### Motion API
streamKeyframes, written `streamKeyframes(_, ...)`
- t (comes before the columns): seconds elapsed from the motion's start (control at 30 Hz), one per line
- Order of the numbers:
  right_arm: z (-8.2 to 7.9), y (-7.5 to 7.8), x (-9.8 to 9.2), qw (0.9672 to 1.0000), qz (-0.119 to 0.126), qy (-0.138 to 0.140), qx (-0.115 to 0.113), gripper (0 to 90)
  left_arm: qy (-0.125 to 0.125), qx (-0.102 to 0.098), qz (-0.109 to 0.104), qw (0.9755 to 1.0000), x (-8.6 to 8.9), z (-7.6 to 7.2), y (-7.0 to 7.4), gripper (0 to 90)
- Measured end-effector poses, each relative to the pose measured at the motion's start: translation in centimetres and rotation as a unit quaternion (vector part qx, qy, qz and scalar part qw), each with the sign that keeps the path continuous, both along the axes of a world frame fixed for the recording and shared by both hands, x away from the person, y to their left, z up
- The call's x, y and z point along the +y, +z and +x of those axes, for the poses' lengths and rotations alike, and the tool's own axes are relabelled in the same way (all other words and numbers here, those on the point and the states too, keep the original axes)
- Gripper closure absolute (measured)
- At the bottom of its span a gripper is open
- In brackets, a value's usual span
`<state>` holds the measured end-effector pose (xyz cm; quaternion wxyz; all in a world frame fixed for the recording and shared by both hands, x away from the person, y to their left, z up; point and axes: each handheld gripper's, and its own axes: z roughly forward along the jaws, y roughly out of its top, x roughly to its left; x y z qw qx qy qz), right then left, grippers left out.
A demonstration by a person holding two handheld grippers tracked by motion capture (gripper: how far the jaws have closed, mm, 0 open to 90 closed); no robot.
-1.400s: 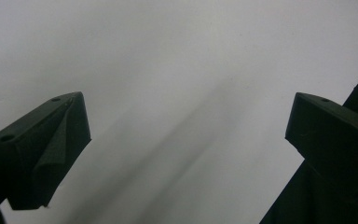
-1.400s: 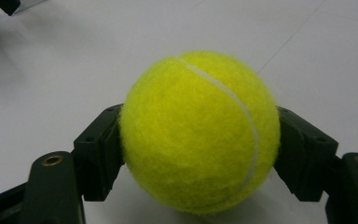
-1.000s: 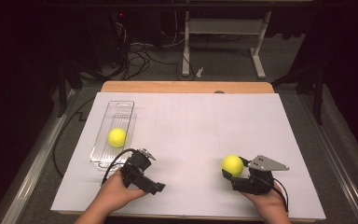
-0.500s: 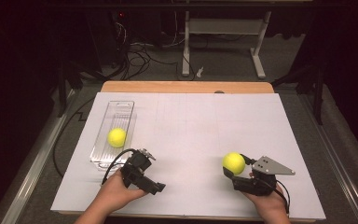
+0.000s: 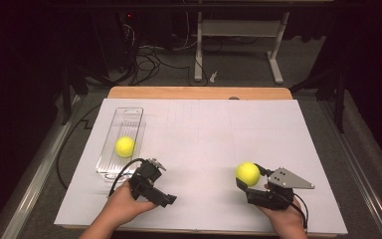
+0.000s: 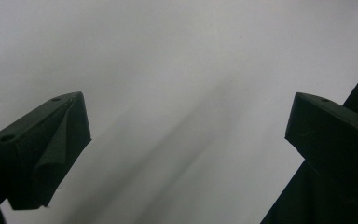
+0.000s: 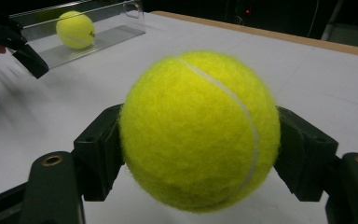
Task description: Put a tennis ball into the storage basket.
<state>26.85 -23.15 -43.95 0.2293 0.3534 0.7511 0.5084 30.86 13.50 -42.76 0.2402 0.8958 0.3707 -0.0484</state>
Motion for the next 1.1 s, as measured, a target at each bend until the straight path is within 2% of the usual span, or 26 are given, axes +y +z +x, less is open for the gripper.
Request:
streamKeyframes(0.4,0.1,1.4,1.3,0.9996,-0.025,0.01,-0.007,27.3,-0.002,0.0,-0.004,1.0,0.1,-0.1,0.1,1.1)
streamKeyframes(0.57,0.4,2.0,2.1,0.9994,-0.028,0.019,-0.009,27.3,0.0,0.001,-0.007,1.0,0.2,0.0,0.1,1.1)
streamKeyframes(1.1,2.1,2.0,6.1,0.9986,-0.013,0.049,-0.014,27.3,-0.001,-0.001,-0.009,1.0,0.3,-0.1,0.3,1.0)
